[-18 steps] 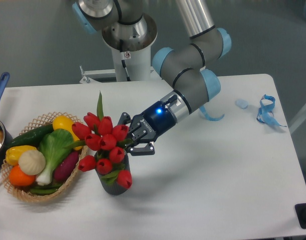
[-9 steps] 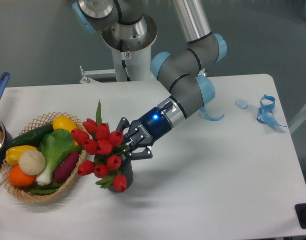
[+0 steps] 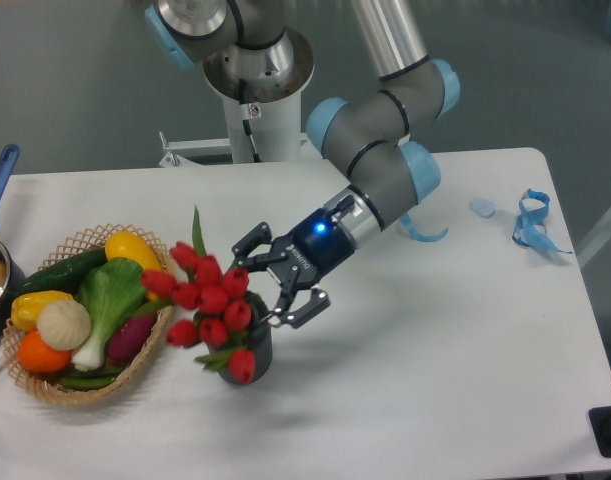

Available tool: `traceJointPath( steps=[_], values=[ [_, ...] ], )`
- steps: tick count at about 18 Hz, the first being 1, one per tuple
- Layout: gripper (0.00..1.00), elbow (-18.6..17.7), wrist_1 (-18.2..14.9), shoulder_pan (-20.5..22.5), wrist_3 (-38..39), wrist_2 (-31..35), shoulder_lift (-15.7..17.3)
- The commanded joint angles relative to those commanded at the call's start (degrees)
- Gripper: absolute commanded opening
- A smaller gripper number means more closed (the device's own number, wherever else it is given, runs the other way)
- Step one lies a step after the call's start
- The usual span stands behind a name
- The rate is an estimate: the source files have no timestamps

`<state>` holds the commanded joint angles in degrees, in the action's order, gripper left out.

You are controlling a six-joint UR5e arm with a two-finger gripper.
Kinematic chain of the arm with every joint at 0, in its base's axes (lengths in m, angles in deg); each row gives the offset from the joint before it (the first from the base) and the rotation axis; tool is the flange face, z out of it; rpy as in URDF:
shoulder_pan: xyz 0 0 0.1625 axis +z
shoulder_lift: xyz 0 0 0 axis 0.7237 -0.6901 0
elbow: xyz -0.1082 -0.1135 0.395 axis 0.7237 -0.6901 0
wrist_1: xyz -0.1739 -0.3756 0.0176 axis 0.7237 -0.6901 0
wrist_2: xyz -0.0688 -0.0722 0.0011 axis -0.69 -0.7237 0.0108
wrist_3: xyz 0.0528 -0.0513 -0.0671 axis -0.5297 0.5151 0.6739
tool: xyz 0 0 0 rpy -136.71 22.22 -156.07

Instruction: Insert the flowers into the vase

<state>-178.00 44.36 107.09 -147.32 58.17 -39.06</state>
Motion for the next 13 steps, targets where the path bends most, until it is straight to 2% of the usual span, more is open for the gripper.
traceJointPath(
  steps=[4, 7, 10, 13],
  values=[
    [1.0, -1.4, -0.17, 2.63, 0.35, 5.71, 4.65],
    [1.0, -1.41, 0.0, 7.28, -0.08, 12.47, 8.26],
    [1.0, 1.48, -0.09, 13.34, -0.87, 21.78, 11.08],
    [1.0, 6.48, -0.35, 18.1, -2.02, 30.31, 11.35]
  ],
)
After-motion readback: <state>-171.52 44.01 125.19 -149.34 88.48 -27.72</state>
